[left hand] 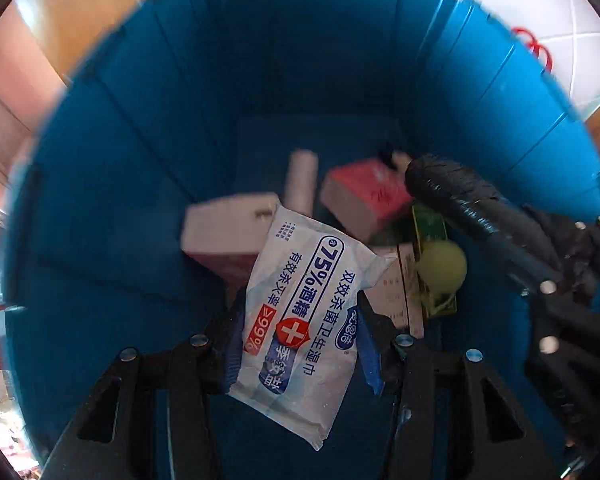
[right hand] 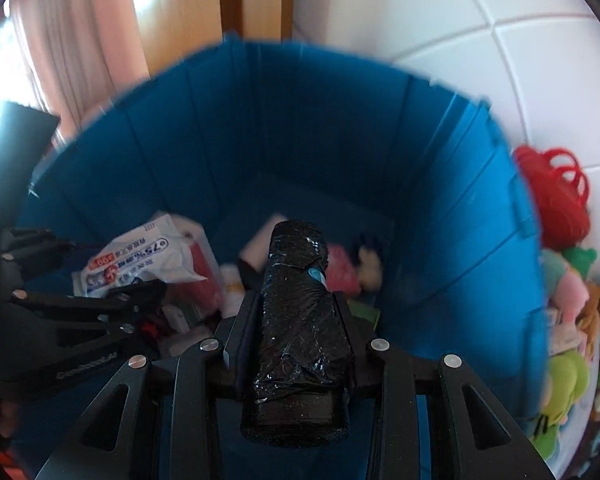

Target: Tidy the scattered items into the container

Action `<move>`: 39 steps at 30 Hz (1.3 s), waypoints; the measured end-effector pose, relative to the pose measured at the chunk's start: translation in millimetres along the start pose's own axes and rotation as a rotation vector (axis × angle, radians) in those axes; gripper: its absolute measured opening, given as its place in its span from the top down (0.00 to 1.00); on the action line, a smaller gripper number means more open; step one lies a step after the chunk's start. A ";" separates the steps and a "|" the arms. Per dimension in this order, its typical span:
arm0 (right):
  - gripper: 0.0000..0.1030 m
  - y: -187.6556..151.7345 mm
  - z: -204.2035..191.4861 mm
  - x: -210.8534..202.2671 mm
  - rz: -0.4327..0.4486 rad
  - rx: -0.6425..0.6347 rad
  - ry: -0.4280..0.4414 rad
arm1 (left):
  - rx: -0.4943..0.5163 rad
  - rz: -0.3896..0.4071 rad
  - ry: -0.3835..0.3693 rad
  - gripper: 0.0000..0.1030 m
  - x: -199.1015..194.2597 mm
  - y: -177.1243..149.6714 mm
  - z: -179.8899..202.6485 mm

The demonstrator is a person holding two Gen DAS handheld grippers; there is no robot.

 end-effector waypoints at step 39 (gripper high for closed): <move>0.00 -65.6 8.3 103.1 -0.446 0.003 -0.037 | -0.022 -0.171 0.073 0.26 35.4 -6.6 -6.0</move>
Point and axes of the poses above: each gripper's, at about its wrist camera, not at the fingertips, and x roughly the way its jaws point, z to its right, y to its top, the point moved 9 cm from there along x, roughly the way its jaws point, and after that the axes turned 15 degrees about -z, right-handed, at the moved point
